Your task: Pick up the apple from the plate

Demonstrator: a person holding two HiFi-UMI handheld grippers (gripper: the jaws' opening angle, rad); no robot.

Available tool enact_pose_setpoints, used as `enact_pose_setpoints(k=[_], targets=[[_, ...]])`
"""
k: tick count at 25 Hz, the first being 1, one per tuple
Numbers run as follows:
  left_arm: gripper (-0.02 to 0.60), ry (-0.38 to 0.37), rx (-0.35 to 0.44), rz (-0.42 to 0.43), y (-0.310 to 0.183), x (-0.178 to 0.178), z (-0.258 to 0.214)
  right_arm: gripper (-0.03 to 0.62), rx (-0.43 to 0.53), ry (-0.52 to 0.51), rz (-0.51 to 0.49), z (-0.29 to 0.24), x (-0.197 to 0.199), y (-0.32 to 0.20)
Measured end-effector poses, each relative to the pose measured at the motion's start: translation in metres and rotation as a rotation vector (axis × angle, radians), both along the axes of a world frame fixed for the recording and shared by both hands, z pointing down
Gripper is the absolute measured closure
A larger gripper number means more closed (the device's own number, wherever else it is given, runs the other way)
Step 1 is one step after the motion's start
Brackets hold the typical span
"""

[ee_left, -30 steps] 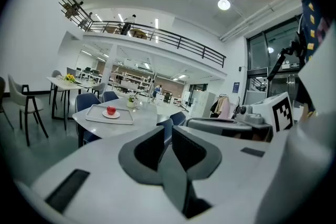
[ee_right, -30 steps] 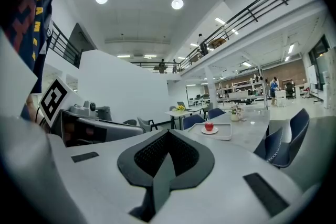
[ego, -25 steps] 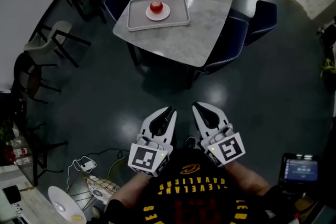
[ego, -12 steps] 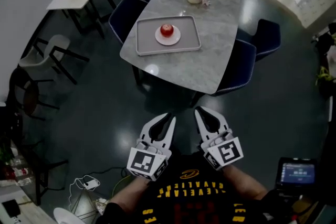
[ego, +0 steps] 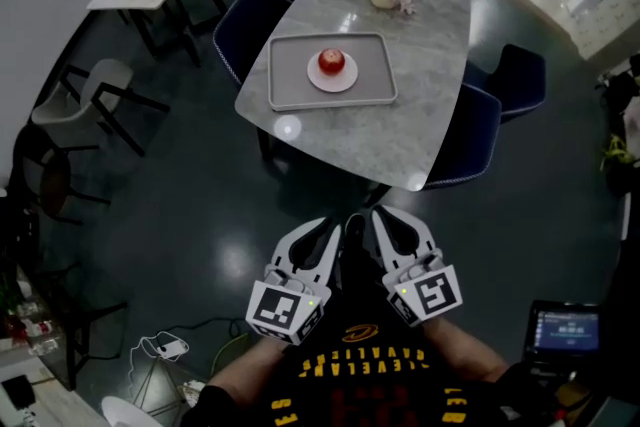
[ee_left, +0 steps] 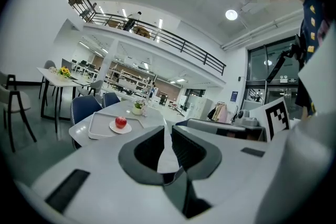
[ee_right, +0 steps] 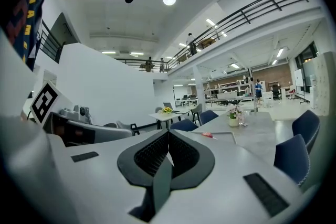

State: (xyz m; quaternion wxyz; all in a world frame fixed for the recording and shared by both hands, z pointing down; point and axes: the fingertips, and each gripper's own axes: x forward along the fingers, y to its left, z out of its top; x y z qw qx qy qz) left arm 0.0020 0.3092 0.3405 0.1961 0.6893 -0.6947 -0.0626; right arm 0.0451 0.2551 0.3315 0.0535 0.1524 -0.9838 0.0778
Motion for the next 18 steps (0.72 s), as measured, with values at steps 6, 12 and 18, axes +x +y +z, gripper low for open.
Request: enact_pose_setpoints(k=[6,12,18], targets=[[0.534,-0.026,-0.033,-0.064,-0.03,-0.033,-0.001,0.588,-0.031,0.004,-0.052,0.012,-0.034,-0.032],[0.534,-0.084,-0.011,-0.092,-0.069,-0.055,-0.002,0.588,-0.032,-0.032,-0.13,0.01,-0.072,-0.066],[0.534,-0.093,-0.047,-0.125,-0.121,-0.075,-0.006,0.588,-0.06,-0.042,-0.172,0.005,-0.097,-0.118]])
